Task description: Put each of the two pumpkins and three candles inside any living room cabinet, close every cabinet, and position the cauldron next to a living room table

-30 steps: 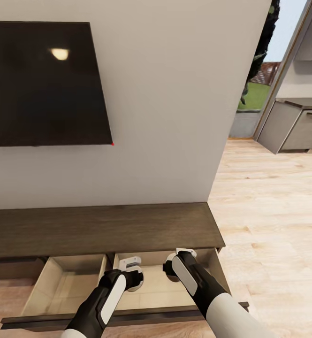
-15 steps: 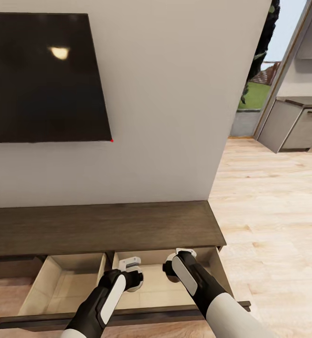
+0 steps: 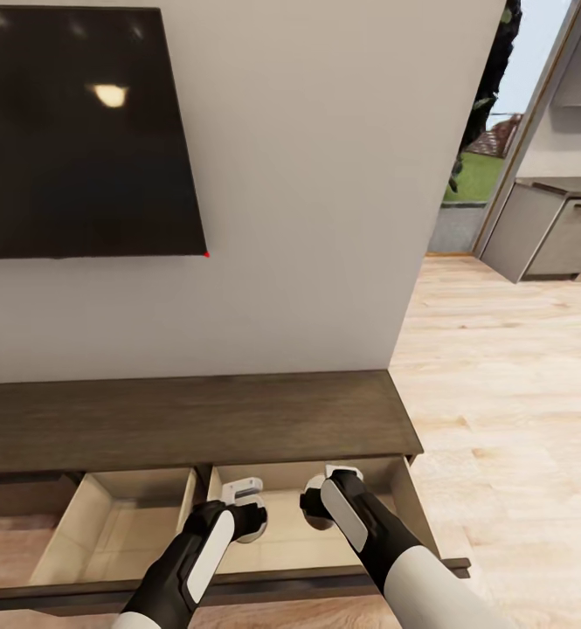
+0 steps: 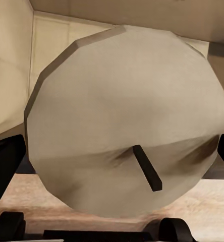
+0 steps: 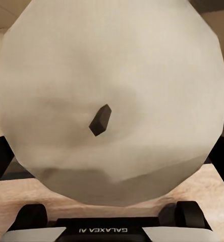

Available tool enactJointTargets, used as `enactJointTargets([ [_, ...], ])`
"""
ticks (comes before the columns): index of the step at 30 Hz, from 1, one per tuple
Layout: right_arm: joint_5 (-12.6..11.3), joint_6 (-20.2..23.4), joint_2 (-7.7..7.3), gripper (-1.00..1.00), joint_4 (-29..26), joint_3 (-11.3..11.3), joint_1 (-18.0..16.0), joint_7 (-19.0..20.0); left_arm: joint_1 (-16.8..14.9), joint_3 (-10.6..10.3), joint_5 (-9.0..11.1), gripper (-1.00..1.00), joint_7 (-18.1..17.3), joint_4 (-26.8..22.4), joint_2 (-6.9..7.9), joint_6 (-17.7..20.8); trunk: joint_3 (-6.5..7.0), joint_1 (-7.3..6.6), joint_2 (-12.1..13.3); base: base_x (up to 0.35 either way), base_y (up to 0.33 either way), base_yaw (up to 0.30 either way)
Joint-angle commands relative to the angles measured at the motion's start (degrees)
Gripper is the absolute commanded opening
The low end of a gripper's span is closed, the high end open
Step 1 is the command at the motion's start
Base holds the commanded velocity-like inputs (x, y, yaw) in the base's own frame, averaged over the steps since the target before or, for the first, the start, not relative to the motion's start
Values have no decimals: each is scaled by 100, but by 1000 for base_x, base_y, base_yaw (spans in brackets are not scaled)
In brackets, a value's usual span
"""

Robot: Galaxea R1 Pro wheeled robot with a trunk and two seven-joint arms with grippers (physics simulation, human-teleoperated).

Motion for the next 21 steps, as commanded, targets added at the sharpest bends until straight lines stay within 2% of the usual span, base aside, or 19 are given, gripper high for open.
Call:
enactJointTargets([
  [1,3,-8,0,-100,9,-1,-1,2,0,-1,-1,-100,1,-9,1,0,-18,23,-42,0,0,0],
  [21,17,72,0,-100,-63,-36,-1,-4,0,-3,8,-100,5,1,5,18,-377,462,-844,0,0,0],
])
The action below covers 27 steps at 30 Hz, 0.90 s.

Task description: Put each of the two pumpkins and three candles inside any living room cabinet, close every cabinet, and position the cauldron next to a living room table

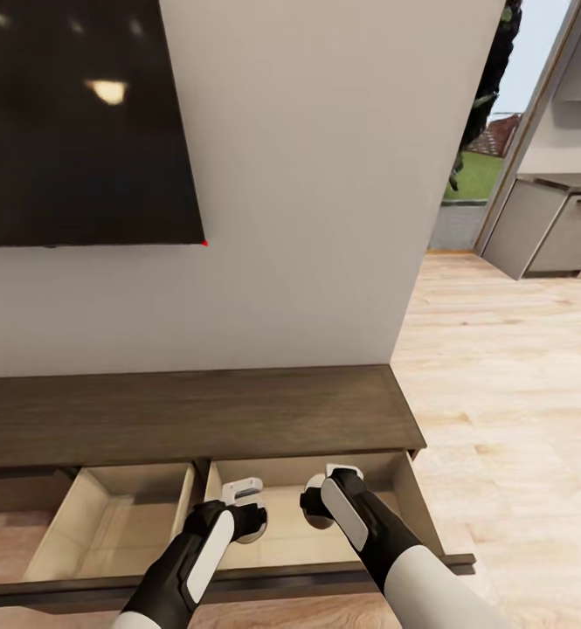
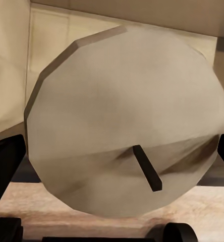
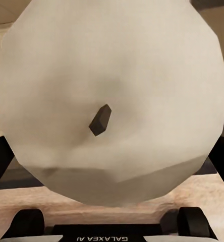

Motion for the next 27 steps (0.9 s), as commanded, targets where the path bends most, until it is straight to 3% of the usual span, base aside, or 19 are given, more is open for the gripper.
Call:
enactJointTargets([
  [1,2,1,0,-100,-3,3,0,-1,0,0,-2,-100,3,0,-1,0,-18,23,-42,0,0,0],
  [11,3,3,0,-100,-7,23,0,8,0,3,4,-100,-10,9,7,-17,-198,242,-443,0,0,0],
  [27,3,4,0,-100,-7,32,0,15,0,34,41,-100,-56,0,29,0,-198,242,-443,7,48,0],
])
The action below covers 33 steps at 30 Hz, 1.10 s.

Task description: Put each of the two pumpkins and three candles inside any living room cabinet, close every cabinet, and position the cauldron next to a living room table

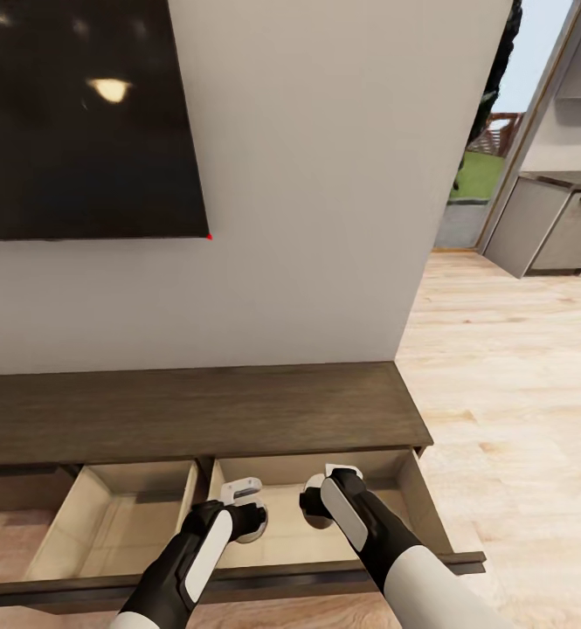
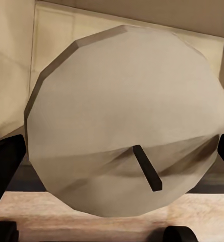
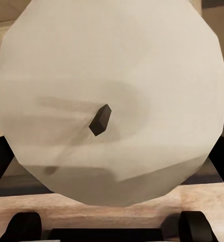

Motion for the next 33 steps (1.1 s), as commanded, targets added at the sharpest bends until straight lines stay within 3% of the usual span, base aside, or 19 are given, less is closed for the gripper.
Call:
enactJointTargets([
  [1,2,1,0,-100,0,1,0,0,0,0,-1,-100,2,0,-2,3,0,0,0,5,19,0],
  [8,-3,3,0,-100,0,3,0,4,0,0,-1,-100,1,-17,-4,4,0,0,0,1,3,0],
  [33,78,-57,0,-100,50,23,0,-1,-2,-43,-65,-100,16,176,-35,38,-449,549,-1003,0,0,0],
])
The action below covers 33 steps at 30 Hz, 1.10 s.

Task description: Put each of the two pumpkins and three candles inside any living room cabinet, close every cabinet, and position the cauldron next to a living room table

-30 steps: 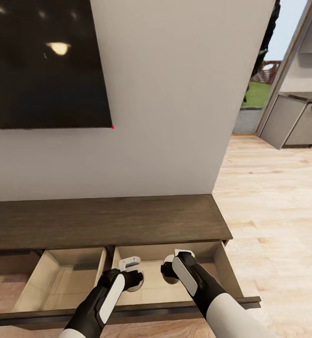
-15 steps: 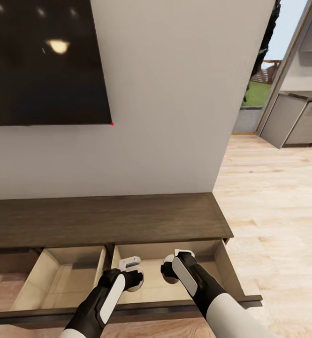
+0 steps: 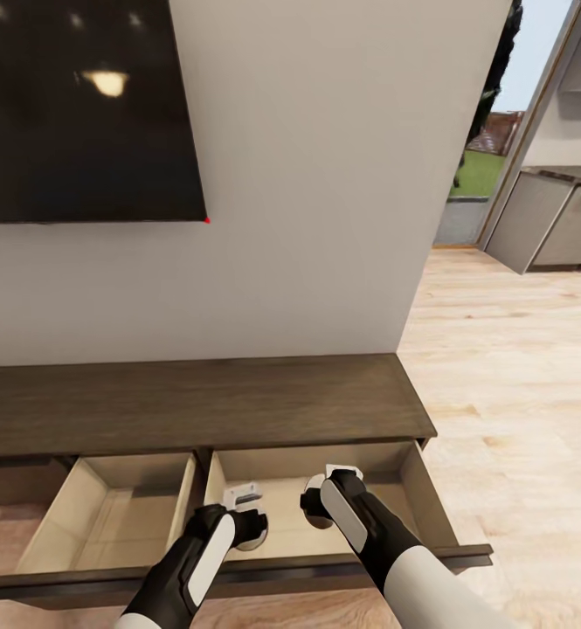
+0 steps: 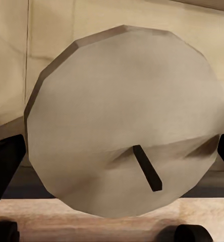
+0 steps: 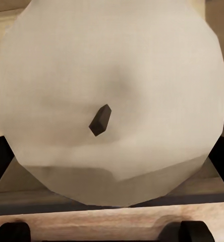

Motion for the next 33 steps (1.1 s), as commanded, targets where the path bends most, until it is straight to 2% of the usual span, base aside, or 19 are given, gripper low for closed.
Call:
enactJointTargets([
  [1,4,-3,0,-100,1,2,-1,1,-5,-1,-5,-100,7,-1,-2,11,-18,22,-42,0,0,0],
  [4,14,-8,0,-100,12,5,-1,1,-86,-67,-1,-100,-4,-1,-11,24,-72,88,-162,0,0,0],
  [6,19,-12,0,-100,17,5,-1,1,-117,-340,-4,-100,0,-1,-18,-7,-108,132,-242,0,0,0],
  [7,20,-13,0,-100,18,5,-1,1,-128,-558,-6,-100,-2,3,-13,-34,-108,132,-242,0,0,0],
  [11,30,-15,0,-100,20,5,-1,1,-138,-769,-4,-100,-18,7,-7,-61,-108,132,-242,0,0,0],
  [27,15,-199,0,-100,36,88,-1,1,-140,-801,8,-100,-21,-16,-6,-62,-108,132,-242,84,0,0],
  [33,13,-202,0,-100,57,88,-1,1,-140,-801,9,-100,-21,-27,-6,-65,-216,264,-483,2,0,0],
])
